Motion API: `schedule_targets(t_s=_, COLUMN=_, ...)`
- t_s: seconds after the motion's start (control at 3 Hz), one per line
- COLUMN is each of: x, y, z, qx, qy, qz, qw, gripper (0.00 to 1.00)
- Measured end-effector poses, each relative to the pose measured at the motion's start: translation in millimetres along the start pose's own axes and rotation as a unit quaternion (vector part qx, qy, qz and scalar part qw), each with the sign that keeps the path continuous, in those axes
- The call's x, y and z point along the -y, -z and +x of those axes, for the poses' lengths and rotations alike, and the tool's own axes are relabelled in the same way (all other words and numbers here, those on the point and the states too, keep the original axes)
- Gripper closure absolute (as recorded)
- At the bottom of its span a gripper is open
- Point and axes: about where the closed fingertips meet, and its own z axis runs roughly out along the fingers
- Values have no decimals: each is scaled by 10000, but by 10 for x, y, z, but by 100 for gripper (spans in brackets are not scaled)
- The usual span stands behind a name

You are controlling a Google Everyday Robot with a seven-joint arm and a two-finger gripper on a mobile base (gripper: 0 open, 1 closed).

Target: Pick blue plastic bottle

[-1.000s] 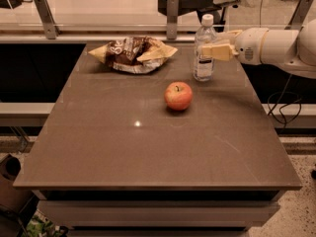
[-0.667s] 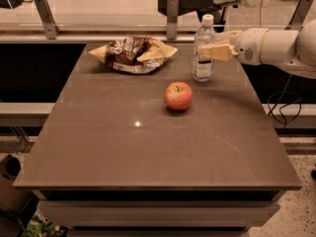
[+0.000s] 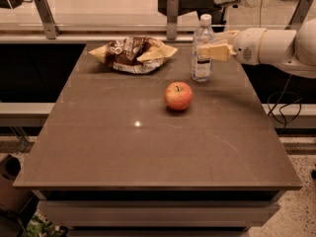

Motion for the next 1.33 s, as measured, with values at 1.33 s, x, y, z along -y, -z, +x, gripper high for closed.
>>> schedule_targets(t_s=1.33, x=356, y=107, z=-651, qx=365, qy=-8, qz=373, qw=9986, gripper=100)
